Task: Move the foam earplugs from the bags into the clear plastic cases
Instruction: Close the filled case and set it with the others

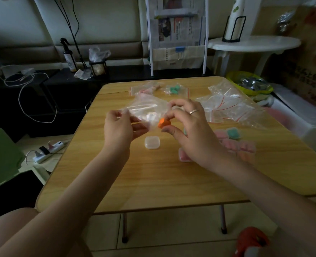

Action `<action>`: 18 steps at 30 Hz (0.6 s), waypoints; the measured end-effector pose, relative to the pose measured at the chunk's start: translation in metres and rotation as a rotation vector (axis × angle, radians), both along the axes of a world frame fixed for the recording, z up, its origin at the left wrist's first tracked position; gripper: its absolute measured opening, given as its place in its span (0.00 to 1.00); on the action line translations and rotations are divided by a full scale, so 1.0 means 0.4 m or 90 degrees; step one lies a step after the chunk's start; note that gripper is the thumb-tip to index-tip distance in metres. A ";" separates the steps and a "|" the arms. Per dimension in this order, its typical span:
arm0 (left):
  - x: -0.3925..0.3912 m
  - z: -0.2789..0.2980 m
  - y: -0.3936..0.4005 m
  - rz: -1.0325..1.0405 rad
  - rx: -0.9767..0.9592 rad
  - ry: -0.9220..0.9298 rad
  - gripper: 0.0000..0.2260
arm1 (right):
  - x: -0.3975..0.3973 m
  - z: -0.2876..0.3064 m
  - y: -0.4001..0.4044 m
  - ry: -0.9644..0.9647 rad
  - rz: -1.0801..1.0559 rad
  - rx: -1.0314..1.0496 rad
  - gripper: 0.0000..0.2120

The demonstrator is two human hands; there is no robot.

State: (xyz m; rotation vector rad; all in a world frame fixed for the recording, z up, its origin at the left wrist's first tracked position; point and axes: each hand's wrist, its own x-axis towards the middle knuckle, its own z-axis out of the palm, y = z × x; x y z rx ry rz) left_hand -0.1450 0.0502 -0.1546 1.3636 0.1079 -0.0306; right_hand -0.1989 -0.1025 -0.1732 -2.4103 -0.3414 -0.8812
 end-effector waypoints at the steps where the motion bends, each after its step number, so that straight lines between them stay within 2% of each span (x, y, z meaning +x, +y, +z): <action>1: 0.010 0.003 0.009 0.005 -0.049 0.025 0.07 | 0.001 0.001 -0.002 -0.027 -0.004 0.009 0.14; 4: 0.019 0.020 0.022 -0.078 -0.264 0.131 0.10 | -0.004 0.014 -0.002 -0.069 0.013 0.011 0.14; 5: 0.013 0.023 0.018 -0.123 -0.294 0.161 0.11 | -0.007 0.017 0.002 -0.077 0.030 0.000 0.14; 10: -0.040 0.027 -0.029 -0.306 -0.257 0.214 0.13 | -0.008 0.010 0.025 -0.082 0.092 -0.092 0.10; 15: -0.057 0.024 -0.036 -0.319 -0.343 0.291 0.12 | -0.012 0.007 0.020 -0.079 0.084 -0.079 0.13; 18: -0.046 0.010 -0.039 -0.267 -0.333 0.318 0.11 | -0.017 0.015 0.019 -0.091 0.089 -0.048 0.12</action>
